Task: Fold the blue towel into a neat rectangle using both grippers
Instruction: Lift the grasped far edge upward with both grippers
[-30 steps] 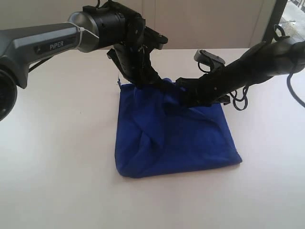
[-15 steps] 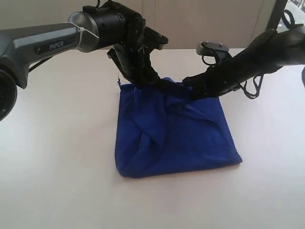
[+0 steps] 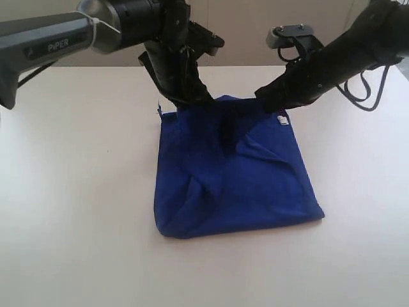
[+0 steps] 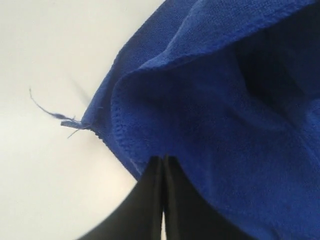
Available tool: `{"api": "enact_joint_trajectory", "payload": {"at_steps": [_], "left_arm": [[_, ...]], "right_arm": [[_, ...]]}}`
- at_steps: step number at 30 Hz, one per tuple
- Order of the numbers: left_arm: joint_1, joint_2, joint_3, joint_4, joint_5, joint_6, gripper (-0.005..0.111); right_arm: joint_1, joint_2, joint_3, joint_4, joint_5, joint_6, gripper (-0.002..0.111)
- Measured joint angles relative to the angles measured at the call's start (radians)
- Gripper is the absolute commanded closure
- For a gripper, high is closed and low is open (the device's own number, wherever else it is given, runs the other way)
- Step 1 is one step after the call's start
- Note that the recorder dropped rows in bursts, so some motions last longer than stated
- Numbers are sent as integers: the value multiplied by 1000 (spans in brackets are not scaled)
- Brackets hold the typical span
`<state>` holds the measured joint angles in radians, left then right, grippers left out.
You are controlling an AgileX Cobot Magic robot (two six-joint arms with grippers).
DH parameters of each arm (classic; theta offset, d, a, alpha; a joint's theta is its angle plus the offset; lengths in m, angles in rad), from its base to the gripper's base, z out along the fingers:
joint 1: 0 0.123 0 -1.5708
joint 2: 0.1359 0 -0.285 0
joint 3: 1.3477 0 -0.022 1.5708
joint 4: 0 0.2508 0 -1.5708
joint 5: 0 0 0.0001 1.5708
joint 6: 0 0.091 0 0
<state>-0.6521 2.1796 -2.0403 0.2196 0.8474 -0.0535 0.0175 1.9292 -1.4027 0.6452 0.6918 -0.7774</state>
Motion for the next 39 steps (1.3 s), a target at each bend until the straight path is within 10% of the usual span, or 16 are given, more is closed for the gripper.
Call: {"api": "enact_joint_trajectory", "payload": {"at_steps": [19,39], "left_arm": [[-9,-231,0,-150,282,200,107],[-123,-450,25,-351,285,268,107]], "right_arm": [[0,-318,0,-158,299,8,108],[0,-735,231,-208,447,16,108]]}}
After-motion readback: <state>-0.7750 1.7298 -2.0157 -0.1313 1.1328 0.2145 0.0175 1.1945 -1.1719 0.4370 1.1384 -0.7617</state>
